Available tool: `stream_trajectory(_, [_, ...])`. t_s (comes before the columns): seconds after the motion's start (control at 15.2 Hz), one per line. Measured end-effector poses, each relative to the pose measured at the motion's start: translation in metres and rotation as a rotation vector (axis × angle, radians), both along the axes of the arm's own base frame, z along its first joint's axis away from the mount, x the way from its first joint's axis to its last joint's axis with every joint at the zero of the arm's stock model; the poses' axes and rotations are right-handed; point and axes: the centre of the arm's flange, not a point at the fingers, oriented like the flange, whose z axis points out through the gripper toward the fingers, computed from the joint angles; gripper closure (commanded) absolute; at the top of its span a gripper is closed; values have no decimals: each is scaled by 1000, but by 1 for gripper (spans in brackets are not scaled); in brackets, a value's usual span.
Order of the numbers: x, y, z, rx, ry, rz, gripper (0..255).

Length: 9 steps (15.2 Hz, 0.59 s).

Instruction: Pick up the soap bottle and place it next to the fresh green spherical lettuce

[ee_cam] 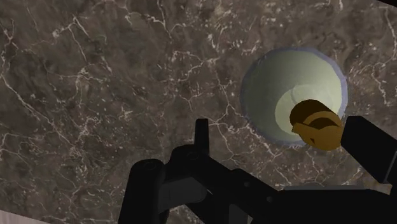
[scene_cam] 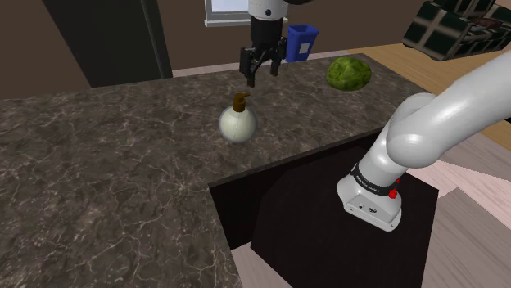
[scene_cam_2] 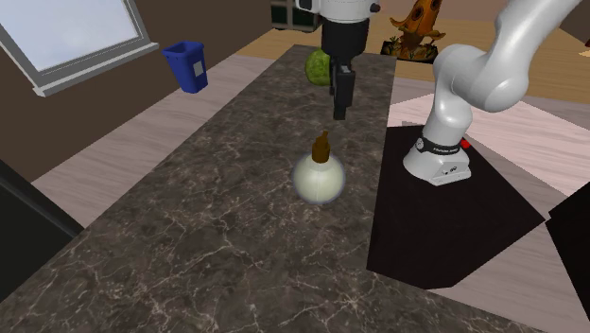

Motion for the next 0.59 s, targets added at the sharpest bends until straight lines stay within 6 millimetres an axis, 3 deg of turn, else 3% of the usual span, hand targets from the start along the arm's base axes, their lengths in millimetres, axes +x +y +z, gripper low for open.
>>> stream_trajectory(0.33, [38, 40, -27, 16, -27, -14, 0])
stream_trajectory(0.59, [45, 51, -44, 21, -33, -18, 0])
